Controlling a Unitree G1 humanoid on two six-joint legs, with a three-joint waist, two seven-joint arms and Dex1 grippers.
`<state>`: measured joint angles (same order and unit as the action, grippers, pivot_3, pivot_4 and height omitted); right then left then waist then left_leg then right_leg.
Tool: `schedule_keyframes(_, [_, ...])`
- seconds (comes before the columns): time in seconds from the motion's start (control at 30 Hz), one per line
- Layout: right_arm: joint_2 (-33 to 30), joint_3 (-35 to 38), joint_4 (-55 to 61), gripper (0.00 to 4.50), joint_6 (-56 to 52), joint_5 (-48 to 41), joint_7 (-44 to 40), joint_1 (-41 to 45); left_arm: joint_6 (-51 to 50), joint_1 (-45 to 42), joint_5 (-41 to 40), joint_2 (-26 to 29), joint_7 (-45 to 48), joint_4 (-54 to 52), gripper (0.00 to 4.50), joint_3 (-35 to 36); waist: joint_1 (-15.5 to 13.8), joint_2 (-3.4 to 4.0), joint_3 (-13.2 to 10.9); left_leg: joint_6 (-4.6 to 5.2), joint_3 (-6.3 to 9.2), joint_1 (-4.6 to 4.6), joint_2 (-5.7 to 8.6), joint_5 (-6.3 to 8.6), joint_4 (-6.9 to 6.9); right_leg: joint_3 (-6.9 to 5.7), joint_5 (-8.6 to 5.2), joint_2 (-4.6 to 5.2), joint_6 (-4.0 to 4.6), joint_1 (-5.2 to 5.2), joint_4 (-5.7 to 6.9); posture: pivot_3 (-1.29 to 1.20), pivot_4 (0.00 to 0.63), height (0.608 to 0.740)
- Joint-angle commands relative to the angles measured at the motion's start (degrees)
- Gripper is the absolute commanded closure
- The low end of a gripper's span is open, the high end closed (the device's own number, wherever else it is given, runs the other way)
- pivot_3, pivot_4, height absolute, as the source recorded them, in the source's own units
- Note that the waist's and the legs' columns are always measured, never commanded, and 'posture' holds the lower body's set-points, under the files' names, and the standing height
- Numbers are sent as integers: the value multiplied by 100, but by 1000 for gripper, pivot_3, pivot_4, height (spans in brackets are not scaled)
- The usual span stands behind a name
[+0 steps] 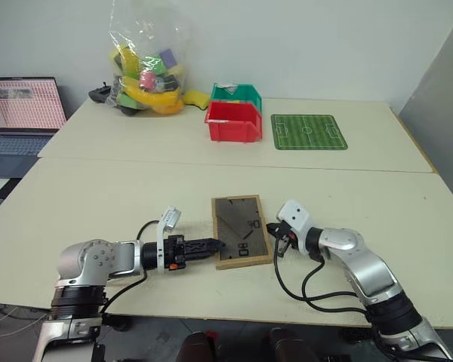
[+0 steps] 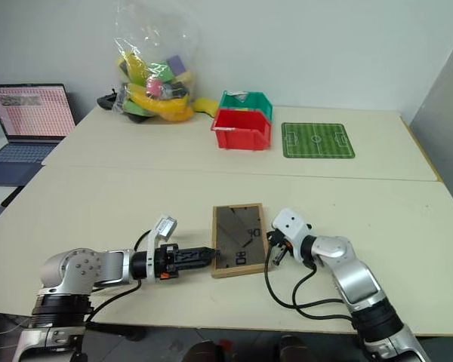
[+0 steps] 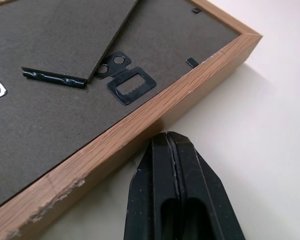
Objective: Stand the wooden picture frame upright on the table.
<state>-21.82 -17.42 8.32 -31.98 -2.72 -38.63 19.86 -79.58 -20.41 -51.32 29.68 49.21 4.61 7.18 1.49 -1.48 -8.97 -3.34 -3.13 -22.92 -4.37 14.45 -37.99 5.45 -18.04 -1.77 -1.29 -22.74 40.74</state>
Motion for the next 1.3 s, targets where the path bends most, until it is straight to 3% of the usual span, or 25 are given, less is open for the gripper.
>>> schedule_keyframes(0.03, [1,13,63,4500,36,22,53,48,-77,112,146,-215,-188,24,40,-362,-2,-1,1,0,1,0,1,0,0,-1,0,2,-1,3,-3,0,150,740])
schedule_keyframes(0.17, [52,96,170,4500,-101,-80,116,-23,-59,129,142,-277,-272,0,40,-278,4,-2,2,0,6,1,1,1,0,0,0,3,-1,6,-6,0,150,740])
schedule_keyframes(0.47, [96,274,351,4500,-218,-168,320,-84,188,163,193,-384,-522,-89,1828,-79,22,-2,2,1,13,-1,0,2,4,2,-1,3,-1,8,-14,0,150,740])
schedule_keyframes(0.63, [-243,718,354,4500,-156,-258,234,120,422,-10,175,-505,-654,-151,2790,57,16,-5,0,0,21,-6,0,2,4,0,-1,3,-1,8,-20,0,150,740])
schedule_keyframes(0.8, [-565,1526,320,4500,-754,-1000,-127,1117,694,-491,86,-506,-807,-347,3197,358,37,-8,-10,1,20,-7,-1,2,6,-2,0,0,-1,5,-21,0,150,740])
schedule_keyframes(0.83, [-560,1675,364,4150,-1070,-1320,-261,1381,738,-586,74,-414,-747,-475,3203,336,42,-9,-13,1,20,-6,-2,2,6,-1,0,-2,-1,7,-21,0,150,740])
schedule_keyframes(0.87, [-518,1834,408,4115,-1445,-1701,-389,1651,709,-690,18,-311,-695,-601,3204,335,53,-11,-22,1,19,-6,-5,2,8,0,0,-6,0,5,-22,0,150,740])
schedule_keyframes(1.03, [-262,2219,283,3082,-2403,-2863,-695,2448,650,-1158,-280,-83,-587,-913,3204,505,75,-20,-31,-4,31,-39,-19,2,19,-1,-3,-18,9,-39,-13,0,150,740])
schedule_keyframes(1.3, [63,1611,-364,1324,-1997,-2778,-813,2925,789,-1330,-298,158,-487,-1128,3204,509,72,-19,-33,-4,42,-79,-12,1,4,-10,-1,-2,6,-63,-23,0,150,740])
